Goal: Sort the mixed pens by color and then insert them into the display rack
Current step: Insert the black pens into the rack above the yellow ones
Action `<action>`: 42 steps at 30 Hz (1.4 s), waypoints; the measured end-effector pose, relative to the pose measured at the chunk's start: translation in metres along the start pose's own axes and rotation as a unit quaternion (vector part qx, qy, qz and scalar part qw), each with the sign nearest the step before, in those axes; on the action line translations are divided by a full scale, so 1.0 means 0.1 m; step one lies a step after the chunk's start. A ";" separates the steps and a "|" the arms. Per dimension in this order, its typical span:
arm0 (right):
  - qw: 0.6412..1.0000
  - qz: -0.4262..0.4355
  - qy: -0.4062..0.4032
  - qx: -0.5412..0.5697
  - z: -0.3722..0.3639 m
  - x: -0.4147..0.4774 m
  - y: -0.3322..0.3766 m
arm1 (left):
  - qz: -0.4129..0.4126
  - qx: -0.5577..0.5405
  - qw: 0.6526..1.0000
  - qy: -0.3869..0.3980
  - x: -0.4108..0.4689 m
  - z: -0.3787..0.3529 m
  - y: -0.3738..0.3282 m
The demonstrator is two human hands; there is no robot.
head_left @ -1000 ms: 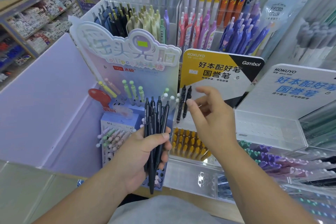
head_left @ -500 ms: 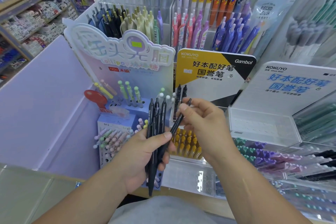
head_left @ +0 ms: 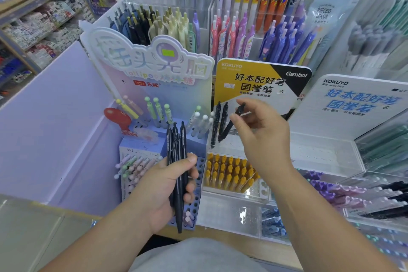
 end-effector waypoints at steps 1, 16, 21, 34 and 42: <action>1.000 0.010 0.009 -0.017 -0.02 -0.01 0.01 | -0.001 -0.001 1.000 0.001 0.00 0.00 0.00; 0.993 0.046 0.072 -0.084 -0.24 -0.05 0.04 | -0.010 0.000 1.000 -0.001 -0.03 0.02 -0.01; 0.987 0.023 0.096 -0.125 -0.32 -0.12 -0.07 | -0.014 0.005 1.000 0.000 -0.04 0.00 -0.01; 0.978 0.019 0.119 -0.172 -0.30 -0.15 -0.07 | -0.021 0.037 0.999 0.018 -0.11 -0.11 -0.01; 0.958 -0.187 0.054 0.211 -0.27 -0.28 0.09 | -0.004 0.109 0.990 0.091 -0.15 -0.37 0.02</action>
Point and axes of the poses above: each hand's wrist, its own x-axis towards the middle knuckle, its own z-axis out of the back of the hand, y = z × x, the point moved 9 cm from there along x, towards the middle knuckle, and after that the axes turned 15 degrees about z, right-handed, at the moved point
